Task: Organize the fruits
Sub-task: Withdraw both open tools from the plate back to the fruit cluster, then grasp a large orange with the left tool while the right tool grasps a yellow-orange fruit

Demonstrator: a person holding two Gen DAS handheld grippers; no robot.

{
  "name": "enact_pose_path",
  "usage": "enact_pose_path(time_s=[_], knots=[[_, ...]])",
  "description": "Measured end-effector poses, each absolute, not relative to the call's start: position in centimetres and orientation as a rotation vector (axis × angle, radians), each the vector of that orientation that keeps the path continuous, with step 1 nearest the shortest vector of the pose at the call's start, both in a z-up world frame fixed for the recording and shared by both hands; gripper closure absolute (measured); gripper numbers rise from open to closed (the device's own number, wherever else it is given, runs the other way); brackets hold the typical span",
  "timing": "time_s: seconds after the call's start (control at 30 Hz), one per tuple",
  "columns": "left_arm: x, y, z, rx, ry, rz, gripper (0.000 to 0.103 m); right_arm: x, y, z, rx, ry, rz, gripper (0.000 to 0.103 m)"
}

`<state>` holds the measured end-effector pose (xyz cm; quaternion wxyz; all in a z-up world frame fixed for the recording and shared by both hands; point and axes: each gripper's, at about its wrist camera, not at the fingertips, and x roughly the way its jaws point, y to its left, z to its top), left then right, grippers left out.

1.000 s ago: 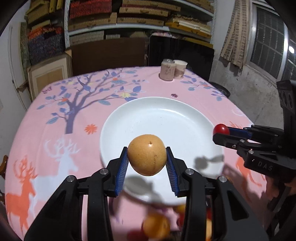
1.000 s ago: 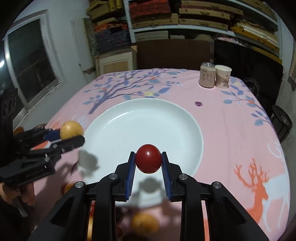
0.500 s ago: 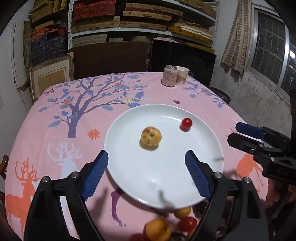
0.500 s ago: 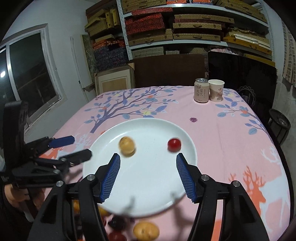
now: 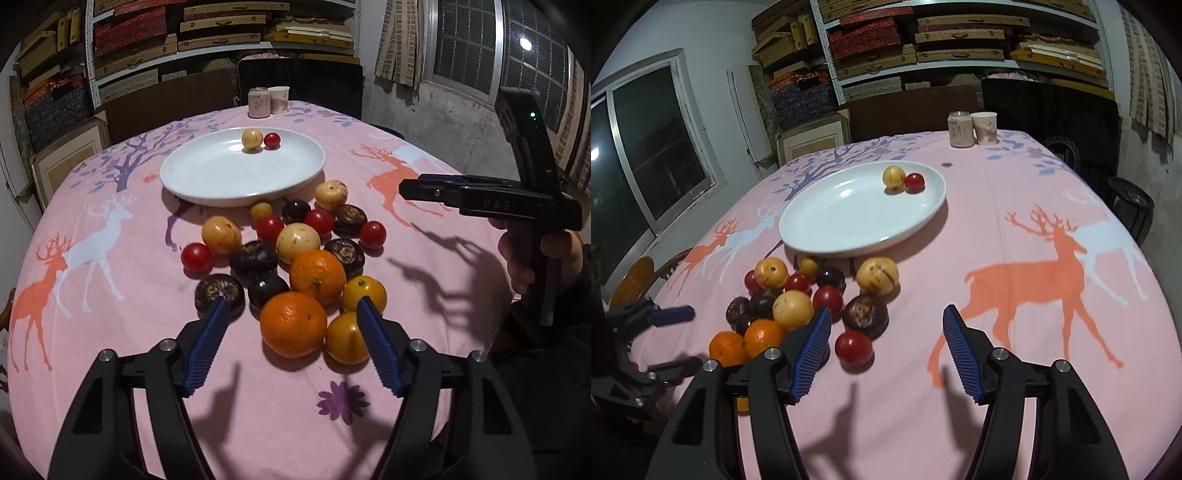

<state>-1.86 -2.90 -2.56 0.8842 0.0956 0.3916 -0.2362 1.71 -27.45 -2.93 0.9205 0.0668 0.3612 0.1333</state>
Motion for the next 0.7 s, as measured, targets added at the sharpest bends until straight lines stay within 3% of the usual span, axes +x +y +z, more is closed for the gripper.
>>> enact_pose_path(time_s=[0.03,0.13,0.5,0.7], knots=[[-1.5,-2.9,-3.1,0.188,0.835,-0.485,0.049,1.4,-27.4,-3.0,0.14,0.746,0.274,0.04],[-0.8,-2.8,-4.6,0.153,0.873,-0.443,0.057,0.6,-27.2,-3.0,0.133,0.745,0.279,0.04],[0.2,-2.2,-5.8,0.04,0.913,-0.429,0.057,-0.2,-26.5,-3.3,0.121,0.771,0.311,0.04],[-0.6,0.2,-4.1,-0.027,0.862,-0.395,0.058,-1.4,-22.0,-4.6,-0.024,0.838,0.542,0.04]])
